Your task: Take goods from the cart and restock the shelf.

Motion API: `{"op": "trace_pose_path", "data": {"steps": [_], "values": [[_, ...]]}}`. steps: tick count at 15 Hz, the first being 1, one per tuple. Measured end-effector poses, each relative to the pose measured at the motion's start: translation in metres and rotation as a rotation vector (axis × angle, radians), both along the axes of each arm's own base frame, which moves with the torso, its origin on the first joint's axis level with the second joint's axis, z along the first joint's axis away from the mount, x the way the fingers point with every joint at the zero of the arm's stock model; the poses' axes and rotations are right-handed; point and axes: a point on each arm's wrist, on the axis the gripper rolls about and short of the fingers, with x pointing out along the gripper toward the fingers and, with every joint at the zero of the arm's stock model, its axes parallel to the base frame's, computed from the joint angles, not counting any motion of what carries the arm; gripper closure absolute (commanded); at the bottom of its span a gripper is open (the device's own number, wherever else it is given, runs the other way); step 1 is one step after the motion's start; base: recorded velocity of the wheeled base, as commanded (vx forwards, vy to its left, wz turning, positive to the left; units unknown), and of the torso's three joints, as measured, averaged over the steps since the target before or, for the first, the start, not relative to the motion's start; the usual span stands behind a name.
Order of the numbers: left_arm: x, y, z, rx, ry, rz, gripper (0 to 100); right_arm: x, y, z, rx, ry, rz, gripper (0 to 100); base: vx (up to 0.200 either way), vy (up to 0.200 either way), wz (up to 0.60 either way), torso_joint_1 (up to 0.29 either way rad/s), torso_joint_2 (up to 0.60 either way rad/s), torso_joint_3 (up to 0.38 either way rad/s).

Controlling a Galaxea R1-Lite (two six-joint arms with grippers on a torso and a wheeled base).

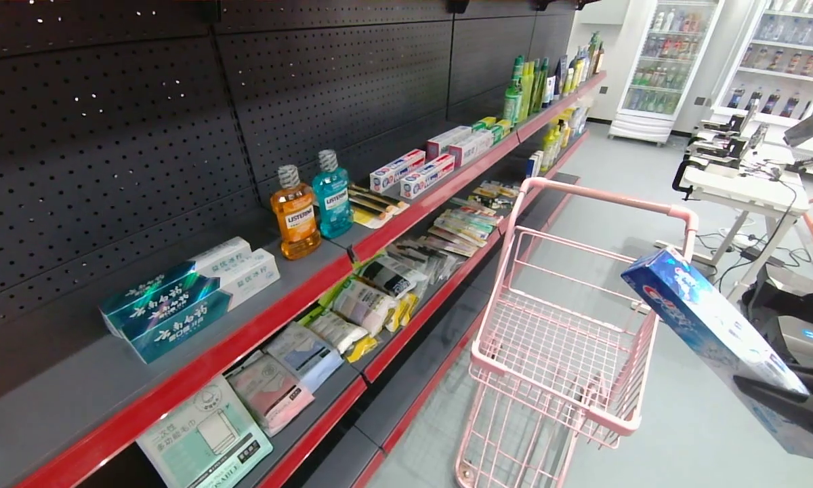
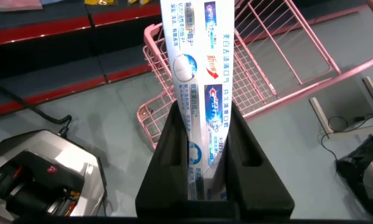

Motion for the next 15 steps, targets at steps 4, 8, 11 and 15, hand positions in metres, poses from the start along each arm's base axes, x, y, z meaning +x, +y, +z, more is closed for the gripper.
{"op": "trace_pose_path", "data": {"steps": [4,8,11,15], "values": [[0.0,0.0,0.0,0.0,0.0,0.001,0,0.0039,0.0007,0.0014,-0.003,0.005,-0.004,100,0.0,0.0,0.0,0.171,-0.35,-0.181],[0.0,0.0,0.0,0.0,0.0,0.0,0,0.0064,0.0014,0.0031,-0.007,0.005,-0.003,100,0.0,0.0,0.0,0.162,-0.34,-0.182],[0.0,0.0,0.0,0.0,0.0,0.0,0,0.0073,0.0016,0.0047,-0.006,0.002,-0.004,100,0.0,0.0,0.0,0.157,-0.33,-0.173],[0.0,0.0,0.0,0.0,0.0,0.0,0,0.0077,0.0018,0.005,-0.012,0.0,-0.002,100,0.0,0.0,0.0,0.107,-0.22,-0.11]]}}
